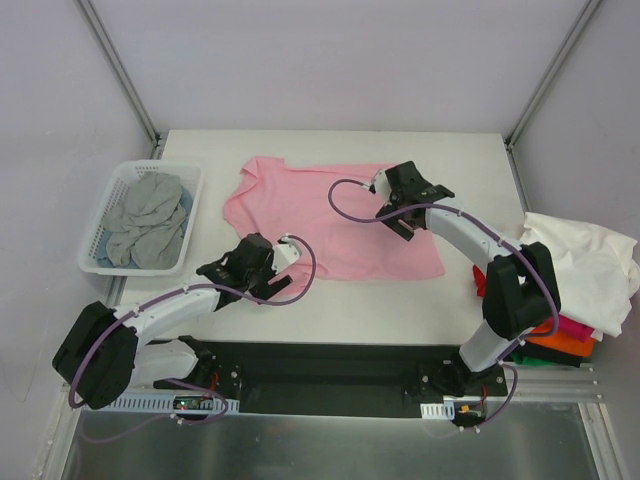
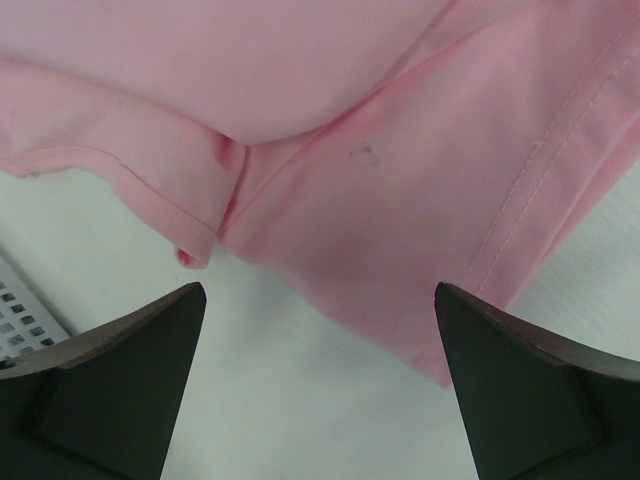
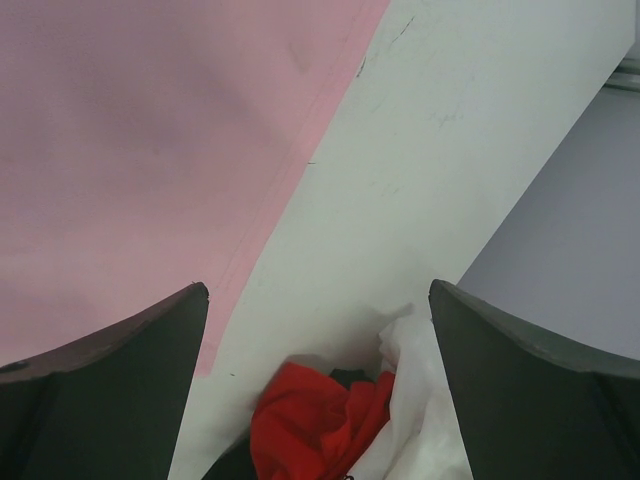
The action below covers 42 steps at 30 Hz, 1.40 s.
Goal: Fold and stack the t-shirts
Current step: Flatten out the tshirt
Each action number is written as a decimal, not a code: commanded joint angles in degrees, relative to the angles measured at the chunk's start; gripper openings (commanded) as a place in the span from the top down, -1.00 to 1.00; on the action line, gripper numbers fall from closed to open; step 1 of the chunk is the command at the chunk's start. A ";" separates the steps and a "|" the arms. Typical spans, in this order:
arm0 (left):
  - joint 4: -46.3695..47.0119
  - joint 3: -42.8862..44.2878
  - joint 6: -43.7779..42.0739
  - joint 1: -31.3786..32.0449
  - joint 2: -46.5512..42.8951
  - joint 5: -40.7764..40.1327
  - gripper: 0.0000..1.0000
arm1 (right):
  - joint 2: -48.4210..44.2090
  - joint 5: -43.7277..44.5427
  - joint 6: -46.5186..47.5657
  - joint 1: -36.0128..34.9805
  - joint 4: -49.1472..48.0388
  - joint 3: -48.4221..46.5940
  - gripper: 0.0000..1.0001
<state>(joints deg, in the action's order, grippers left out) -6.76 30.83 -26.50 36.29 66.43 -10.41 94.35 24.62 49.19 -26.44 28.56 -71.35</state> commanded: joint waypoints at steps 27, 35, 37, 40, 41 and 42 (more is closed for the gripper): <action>-13.53 -9.56 -2.85 4.49 -8.50 -7.34 -0.99 | 12.18 2.80 2.93 0.24 -6.67 -4.93 -0.93; -19.42 -11.76 -6.98 4.49 -17.30 -8.04 -0.99 | 12.53 4.47 3.98 0.77 -6.76 -5.12 -0.93; -21.70 -11.67 -7.60 4.49 -19.83 -7.87 -0.99 | 12.27 4.73 3.90 1.03 -6.76 -4.68 -0.93; -25.64 -10.62 -7.86 4.57 -23.00 -6.38 -0.99 | 11.65 4.82 3.72 1.21 -6.76 -3.71 -0.93; -26.80 -9.66 -8.04 4.49 -23.71 -5.33 -0.99 | 11.39 5.00 3.55 1.30 -6.76 -3.45 -0.93; -27.94 -9.13 -8.56 4.57 -25.20 -4.88 -0.99 | 11.30 5.00 3.46 1.30 -6.76 -3.01 -0.93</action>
<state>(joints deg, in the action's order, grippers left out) -25.34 20.47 -32.88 40.21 44.97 -17.80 106.91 28.01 52.80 -25.54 22.28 -74.91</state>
